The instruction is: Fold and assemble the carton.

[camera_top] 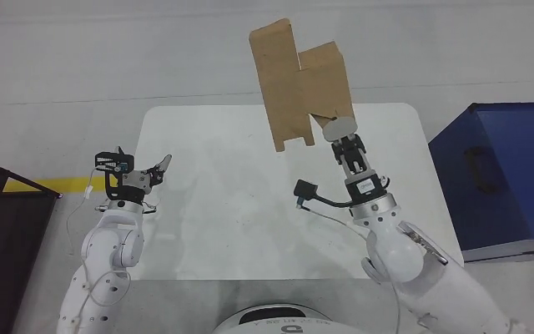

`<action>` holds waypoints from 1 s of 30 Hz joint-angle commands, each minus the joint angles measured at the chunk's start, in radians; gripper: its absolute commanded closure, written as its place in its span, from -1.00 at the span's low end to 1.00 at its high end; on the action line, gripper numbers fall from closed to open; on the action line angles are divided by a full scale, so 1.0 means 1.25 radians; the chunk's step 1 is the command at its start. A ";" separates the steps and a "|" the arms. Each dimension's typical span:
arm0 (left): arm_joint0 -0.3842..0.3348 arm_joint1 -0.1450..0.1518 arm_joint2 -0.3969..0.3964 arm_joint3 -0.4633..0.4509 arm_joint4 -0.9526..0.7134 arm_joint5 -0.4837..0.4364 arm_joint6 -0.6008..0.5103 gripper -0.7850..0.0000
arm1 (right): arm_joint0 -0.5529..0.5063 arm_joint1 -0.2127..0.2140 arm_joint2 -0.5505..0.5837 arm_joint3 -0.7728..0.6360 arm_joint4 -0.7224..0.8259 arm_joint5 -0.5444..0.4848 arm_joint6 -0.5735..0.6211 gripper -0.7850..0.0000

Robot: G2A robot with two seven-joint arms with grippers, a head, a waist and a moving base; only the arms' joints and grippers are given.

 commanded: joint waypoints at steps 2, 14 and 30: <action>0.000 0.000 0.000 0.000 0.000 0.000 0.000 -1.00 | 0.000 0.000 0.001 0.000 0.000 0.000 0.000 1.00; 0.000 0.000 0.000 0.000 0.000 0.000 0.000 -1.00 | 0.077 -0.019 0.054 0.108 0.521 0.225 -0.366 1.00; 0.000 0.000 0.000 0.000 0.000 0.000 0.000 -1.00 | 0.413 -0.136 -0.198 0.547 1.405 -0.254 -1.190 1.00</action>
